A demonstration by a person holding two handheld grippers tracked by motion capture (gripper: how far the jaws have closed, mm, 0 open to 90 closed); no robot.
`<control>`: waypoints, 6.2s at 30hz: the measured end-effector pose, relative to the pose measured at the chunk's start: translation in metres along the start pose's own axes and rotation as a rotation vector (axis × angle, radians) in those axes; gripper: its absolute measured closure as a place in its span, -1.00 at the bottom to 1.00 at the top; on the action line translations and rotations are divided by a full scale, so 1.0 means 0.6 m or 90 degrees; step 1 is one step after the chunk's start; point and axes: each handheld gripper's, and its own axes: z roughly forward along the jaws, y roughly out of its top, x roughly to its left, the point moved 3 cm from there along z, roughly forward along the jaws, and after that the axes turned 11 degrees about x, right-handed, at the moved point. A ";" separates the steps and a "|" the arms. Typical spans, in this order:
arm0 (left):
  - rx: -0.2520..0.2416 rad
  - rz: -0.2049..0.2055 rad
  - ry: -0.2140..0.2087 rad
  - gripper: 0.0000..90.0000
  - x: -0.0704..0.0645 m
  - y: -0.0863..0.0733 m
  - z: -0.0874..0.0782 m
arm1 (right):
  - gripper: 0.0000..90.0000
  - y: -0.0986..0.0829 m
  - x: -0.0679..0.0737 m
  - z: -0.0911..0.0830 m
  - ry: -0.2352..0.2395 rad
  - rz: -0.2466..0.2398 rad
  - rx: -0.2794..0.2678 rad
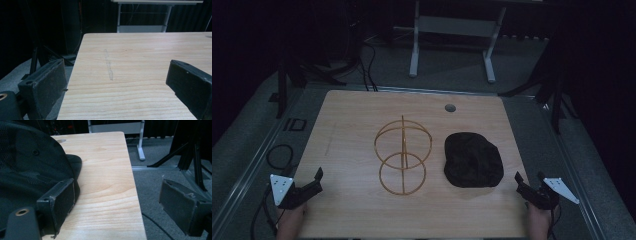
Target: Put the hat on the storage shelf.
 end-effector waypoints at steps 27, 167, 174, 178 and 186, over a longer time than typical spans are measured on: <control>-0.001 -0.001 0.001 -0.92 0.000 0.000 0.000 | -0.69 0.072 0.043 -0.022 0.040 -0.030 0.035; 0.000 0.001 -0.009 -0.92 0.000 0.000 0.000 | 0.97 0.379 0.424 -0.187 0.258 -0.233 -0.159; 0.001 0.001 -0.008 -0.92 0.000 0.000 0.001 | 0.96 0.372 0.460 -0.187 0.287 -0.250 -0.153; 0.001 0.001 -0.009 -0.92 0.000 0.000 0.001 | 0.96 0.368 0.482 -0.189 0.307 -0.259 -0.155; 0.003 0.001 -0.011 -0.92 0.000 0.000 0.001 | 0.96 0.360 0.514 -0.187 0.338 -0.262 -0.152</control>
